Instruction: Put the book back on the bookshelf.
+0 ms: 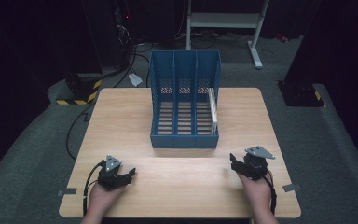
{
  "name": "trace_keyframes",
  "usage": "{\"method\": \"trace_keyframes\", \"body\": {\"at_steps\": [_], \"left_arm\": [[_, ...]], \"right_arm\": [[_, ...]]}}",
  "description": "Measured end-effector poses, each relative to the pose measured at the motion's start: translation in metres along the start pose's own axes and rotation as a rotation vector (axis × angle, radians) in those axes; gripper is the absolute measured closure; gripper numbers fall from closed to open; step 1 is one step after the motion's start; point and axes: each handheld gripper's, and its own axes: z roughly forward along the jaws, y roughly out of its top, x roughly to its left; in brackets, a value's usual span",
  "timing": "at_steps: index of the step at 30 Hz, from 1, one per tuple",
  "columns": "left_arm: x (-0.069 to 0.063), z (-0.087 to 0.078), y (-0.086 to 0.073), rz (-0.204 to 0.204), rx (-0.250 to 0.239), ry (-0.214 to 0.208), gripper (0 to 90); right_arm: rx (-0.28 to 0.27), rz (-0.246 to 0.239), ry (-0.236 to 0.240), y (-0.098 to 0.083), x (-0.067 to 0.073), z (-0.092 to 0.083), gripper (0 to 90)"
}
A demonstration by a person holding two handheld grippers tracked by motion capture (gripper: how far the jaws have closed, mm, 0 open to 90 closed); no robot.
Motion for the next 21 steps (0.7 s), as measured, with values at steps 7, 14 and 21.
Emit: {"method": "trace_keyframes", "body": {"at_steps": [7,14,21], "left_arm": [[0.000,0.000,0.000,-0.004,-0.003,0.001,29.5],[0.000,0.000,0.000,-0.004,-0.002,0.000,29.5],[0.000,0.000,0.000,-0.004,-0.002,0.000,29.5]], "right_arm": [[0.095,0.008,-0.031,-0.027,-0.014,0.006,24.7],[0.134,0.043,-0.043,-0.029,-0.020,0.014,15.5],[0.139,0.053,-0.052,-0.029,-0.019,0.013,15.8]]}}
